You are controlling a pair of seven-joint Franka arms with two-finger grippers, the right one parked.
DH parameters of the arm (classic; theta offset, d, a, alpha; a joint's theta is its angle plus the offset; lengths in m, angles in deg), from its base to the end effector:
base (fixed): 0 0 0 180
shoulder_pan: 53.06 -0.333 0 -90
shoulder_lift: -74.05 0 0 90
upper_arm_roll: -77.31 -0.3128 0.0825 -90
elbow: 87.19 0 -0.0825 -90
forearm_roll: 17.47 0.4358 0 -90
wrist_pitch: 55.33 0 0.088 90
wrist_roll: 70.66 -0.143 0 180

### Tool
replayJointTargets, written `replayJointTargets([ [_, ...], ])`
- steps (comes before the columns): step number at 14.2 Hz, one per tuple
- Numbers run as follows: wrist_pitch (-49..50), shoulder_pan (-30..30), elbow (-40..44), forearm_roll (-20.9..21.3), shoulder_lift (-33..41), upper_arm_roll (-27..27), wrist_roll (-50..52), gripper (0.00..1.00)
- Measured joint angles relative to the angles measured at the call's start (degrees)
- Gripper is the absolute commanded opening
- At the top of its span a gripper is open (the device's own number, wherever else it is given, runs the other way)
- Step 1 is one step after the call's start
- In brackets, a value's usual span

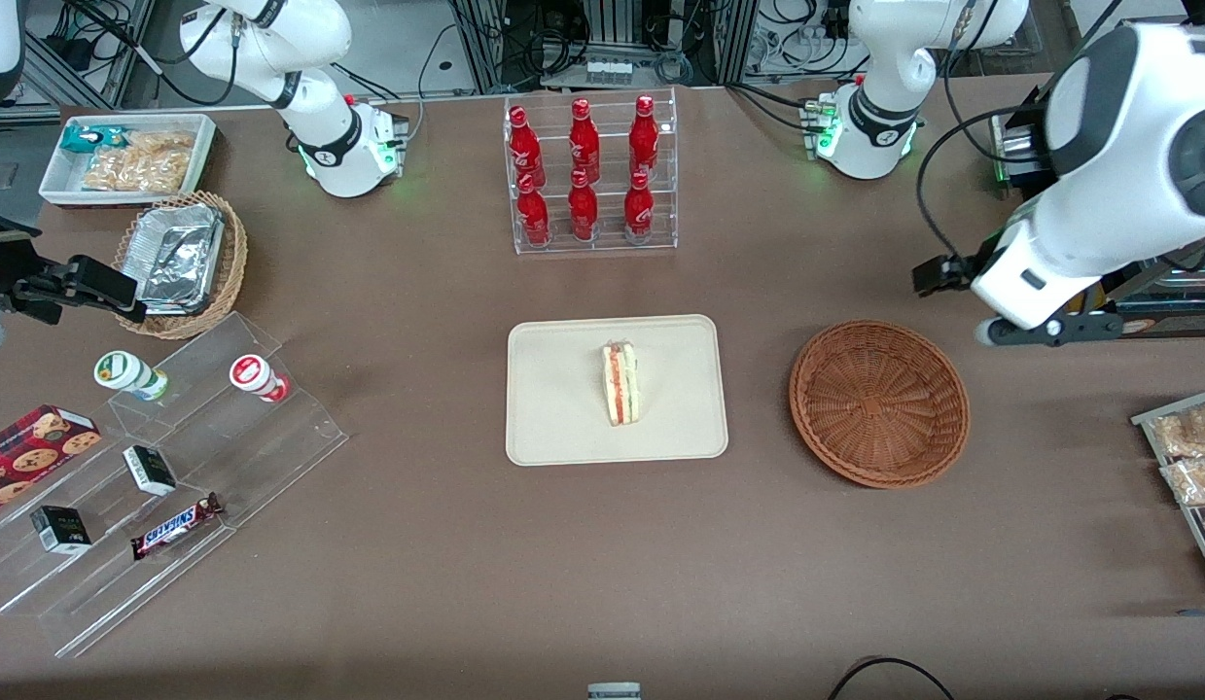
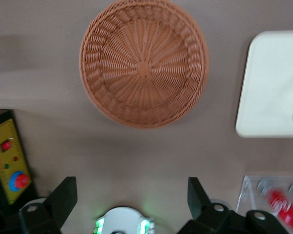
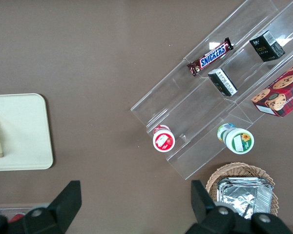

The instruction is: Place sandwich from basket to tray

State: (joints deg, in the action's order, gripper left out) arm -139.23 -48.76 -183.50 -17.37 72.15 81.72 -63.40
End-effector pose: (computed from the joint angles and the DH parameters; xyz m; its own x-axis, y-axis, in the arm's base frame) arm 0.5792 -0.0880 0.5021 0.9692 -0.0210 -0.2452 -0.0294 -0.9991 -0.0304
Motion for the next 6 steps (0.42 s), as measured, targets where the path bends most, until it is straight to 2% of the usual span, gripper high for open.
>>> replayJointTargets([
  [3, 3.5, -4.0, 3.6, -0.1, 1.4, 0.0, -6.2, 1.0],
  [6, 3.3, -5.3, 6.1, -0.8, 1.4, 0.0, -7.2, 1.0],
])
